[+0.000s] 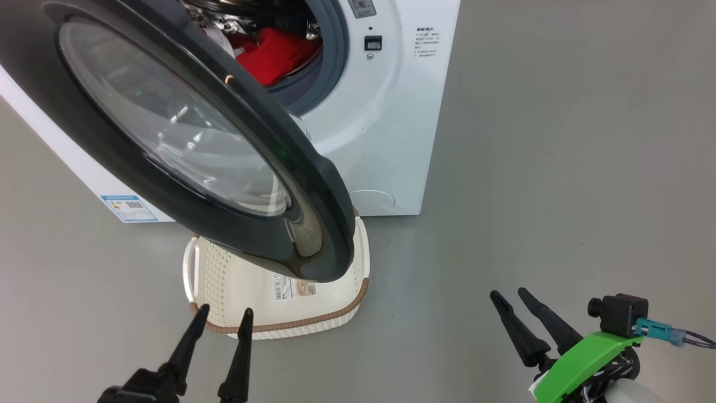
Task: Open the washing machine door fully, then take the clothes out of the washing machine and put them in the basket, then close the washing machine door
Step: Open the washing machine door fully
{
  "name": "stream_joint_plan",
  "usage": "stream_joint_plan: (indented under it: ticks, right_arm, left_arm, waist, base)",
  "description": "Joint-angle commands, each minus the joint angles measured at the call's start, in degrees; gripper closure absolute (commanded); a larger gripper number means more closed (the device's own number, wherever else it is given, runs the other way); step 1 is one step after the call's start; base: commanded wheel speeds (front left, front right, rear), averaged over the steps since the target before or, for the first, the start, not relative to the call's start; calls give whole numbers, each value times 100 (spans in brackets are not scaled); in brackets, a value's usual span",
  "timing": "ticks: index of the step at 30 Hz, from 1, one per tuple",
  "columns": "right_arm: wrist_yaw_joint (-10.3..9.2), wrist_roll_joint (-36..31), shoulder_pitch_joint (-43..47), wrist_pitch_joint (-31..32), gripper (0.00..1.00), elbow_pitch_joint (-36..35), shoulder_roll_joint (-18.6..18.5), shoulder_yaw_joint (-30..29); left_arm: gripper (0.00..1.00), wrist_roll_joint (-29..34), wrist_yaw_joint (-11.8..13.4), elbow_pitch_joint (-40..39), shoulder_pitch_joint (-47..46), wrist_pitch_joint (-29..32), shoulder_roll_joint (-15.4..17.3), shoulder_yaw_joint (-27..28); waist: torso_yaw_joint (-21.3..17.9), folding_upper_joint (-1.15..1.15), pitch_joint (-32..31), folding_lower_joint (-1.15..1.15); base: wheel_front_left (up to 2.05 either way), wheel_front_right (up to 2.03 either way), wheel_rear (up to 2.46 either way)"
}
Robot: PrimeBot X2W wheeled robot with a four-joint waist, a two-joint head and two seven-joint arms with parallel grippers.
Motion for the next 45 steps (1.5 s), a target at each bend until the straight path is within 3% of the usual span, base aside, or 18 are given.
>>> stream_joint_plan:
  ticks: [1,9,18,22,31,45]
  right_arm:
    - [29,-216,-85,-82,0,-66,-112,85]
    - [29,-1694,279,-91,0,-417,255,-1076]
    - [29,-3598,890,-92,0,-1139,1063,-2720]
    - [29,-4136,1148,-92,0,-1375,1368,-3145]
    - [29,-4425,1337,-93,0,-1370,1569,-3341]
    - [29,-4265,1300,-93,0,-1400,1610,-3229]
  left_arm:
    - [0,48,-31,-103,-20,-70,97,205]
    - [0,58,-31,-107,-48,-70,87,219]
    - [0,87,-31,-155,-95,-70,90,238]
    - [0,108,-31,-236,-102,-70,76,240]
    - [0,118,-31,-240,-94,-70,66,207]
    - [0,117,-31,-230,-50,-70,45,155]
  waist:
    - [2,0,-1,0]
    - [8,0,21,0]
    - [47,0,44,0]
    - [76,0,39,0]
    - [92,0,23,0]
    - [127,0,-38,0]
  base:
    - [0,0,0]
    - [0,0,0]
    - [0,0,0]
    - [0,0,0]
    - [0,0,0]
    - [0,0,0]
